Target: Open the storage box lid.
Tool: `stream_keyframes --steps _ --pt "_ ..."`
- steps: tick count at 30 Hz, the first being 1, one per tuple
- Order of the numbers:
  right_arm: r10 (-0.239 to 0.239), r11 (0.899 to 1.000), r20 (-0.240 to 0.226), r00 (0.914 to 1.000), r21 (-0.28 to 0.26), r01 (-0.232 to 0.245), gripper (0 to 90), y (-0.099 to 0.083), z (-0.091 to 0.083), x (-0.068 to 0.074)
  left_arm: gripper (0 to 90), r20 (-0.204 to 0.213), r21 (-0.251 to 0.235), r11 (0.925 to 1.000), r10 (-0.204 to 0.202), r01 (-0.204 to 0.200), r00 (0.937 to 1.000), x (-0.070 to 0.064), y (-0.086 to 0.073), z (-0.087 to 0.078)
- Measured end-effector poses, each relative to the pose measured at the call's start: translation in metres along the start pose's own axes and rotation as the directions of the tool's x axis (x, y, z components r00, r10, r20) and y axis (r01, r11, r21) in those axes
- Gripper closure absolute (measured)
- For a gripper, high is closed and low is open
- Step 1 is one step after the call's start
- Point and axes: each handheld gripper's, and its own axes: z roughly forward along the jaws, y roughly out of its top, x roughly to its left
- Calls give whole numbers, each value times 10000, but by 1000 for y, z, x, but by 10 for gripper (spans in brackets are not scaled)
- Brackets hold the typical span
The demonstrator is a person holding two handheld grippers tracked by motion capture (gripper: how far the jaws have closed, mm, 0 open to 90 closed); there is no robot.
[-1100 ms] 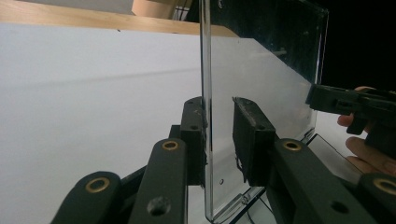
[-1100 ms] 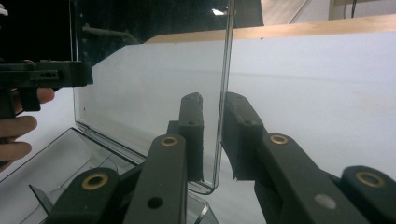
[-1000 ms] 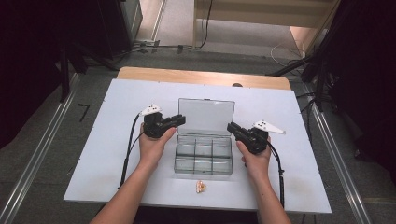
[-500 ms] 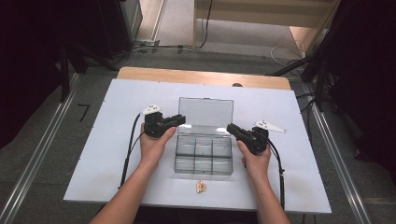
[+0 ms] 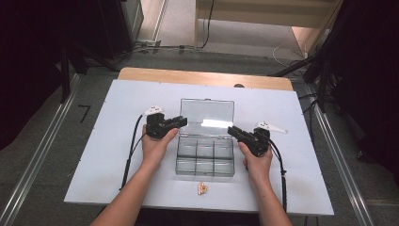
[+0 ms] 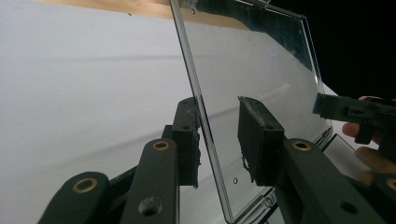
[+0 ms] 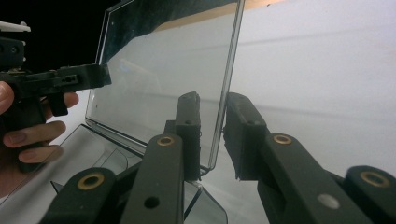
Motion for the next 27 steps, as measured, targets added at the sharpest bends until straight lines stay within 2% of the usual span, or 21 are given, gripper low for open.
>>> stream_keyframes --steps 8,10,15,23,27 --pt "400 9990 87 9992 183 -402 737 0 0 -3 641 -209 342 9990 -263 271 9994 5 -4 5" --pt "462 9986 163 9988 237 -466 748 0 0 -5 631 -73 317 9981 -521 523 9986 7 -6 6" --pt "588 9978 158 9981 294 -593 747 -1 1 -5 624 28 350 9967 -730 728 9973 10 -8 7" --pt "689 9965 173 9975 465 -696 739 -1 1 -6 591 102 611 9934 -980 972 9951 12 -9 10" --pt "679 9963 205 9975 511 -688 730 -1 1 -6 566 56 779 9924 -965 957 9953 12 -9 11"
